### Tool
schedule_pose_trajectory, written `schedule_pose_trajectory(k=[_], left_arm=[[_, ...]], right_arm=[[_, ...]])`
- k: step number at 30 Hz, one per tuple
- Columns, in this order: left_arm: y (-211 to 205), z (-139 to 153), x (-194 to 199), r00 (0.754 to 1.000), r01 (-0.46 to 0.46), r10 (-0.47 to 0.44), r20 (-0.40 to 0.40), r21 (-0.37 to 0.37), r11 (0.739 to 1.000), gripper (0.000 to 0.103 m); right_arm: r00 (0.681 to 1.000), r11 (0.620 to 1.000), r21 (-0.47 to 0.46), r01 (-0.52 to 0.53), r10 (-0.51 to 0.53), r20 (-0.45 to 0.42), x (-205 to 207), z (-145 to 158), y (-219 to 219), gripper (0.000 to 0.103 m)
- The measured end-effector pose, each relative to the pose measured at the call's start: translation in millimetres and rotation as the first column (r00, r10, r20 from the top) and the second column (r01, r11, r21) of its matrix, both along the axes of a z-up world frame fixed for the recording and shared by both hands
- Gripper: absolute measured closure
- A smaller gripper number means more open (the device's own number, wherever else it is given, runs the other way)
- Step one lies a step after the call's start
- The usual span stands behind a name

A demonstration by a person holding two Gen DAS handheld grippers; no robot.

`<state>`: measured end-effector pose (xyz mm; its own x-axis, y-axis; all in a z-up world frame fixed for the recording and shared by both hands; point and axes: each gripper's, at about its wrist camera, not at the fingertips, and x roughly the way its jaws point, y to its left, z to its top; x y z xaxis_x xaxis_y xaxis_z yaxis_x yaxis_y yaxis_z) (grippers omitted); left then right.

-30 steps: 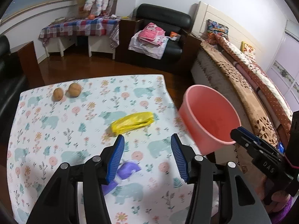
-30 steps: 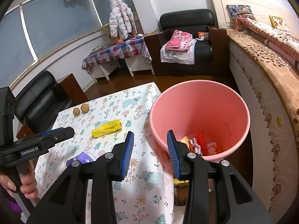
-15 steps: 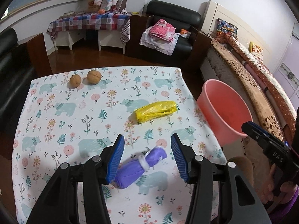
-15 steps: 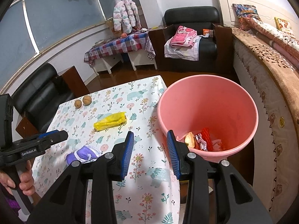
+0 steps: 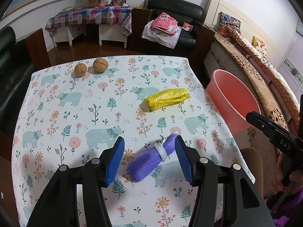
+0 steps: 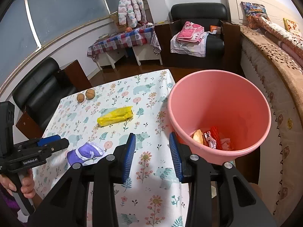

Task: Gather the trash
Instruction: 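Close the left tool on the rolled purple cloth and lift it, then grasp the yellow plastic bag with the right tool while the left tool holds the cloth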

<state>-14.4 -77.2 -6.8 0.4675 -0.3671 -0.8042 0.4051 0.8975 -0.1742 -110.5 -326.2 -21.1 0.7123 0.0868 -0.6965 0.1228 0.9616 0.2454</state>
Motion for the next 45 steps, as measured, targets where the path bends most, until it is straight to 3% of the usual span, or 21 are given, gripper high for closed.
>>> schedule_pose_trajectory(k=[7,15,22,28,31,34,36,43,45], left_arm=[[4,-8,-3,0.999,0.029,-0.029,-0.015,0.008,1.000,0.045],[-8,-19,-11,0.992,0.125,-0.124,-0.030,0.024,0.992,0.044],[-27,-30,-7,0.978,0.204,-0.207,0.007,0.130,0.970,0.044],[-24,-43,2,0.976,0.217,-0.218,-0.010,0.141,0.966,0.045],[-20,-45,2,0.976,0.217,-0.217,-0.012,0.126,0.968,0.058],[-15,-45,0,0.976,0.216,-0.216,-0.011,0.102,0.971,0.065],[-10,-43,-3,0.976,0.219,-0.219,-0.004,0.080,0.973,0.079],[17,-32,0,0.990,0.141,-0.141,0.015,0.012,0.990,0.080],[26,-28,2,0.993,0.120,-0.119,0.020,-0.008,0.993,0.080]], right_arm=[[1.000,1.000,0.029,0.000,0.001,-0.014,3,-7,-4,0.065],[0.998,0.999,0.035,-0.036,0.038,-0.043,10,-18,4,0.065],[0.995,0.996,0.034,-0.081,0.083,-0.053,14,-22,13,0.065],[0.990,0.991,0.049,-0.128,0.131,-0.060,22,-24,24,0.065],[0.986,0.987,0.068,-0.146,0.150,-0.069,30,-26,29,0.065],[0.982,0.980,0.115,-0.161,0.170,-0.081,42,-31,34,0.065],[0.979,0.973,0.157,-0.168,0.183,-0.090,51,-34,36,0.065],[0.967,0.947,0.259,-0.191,0.227,-0.116,86,-43,53,0.065],[0.966,0.944,0.275,-0.185,0.225,-0.124,95,-46,56,0.058]])
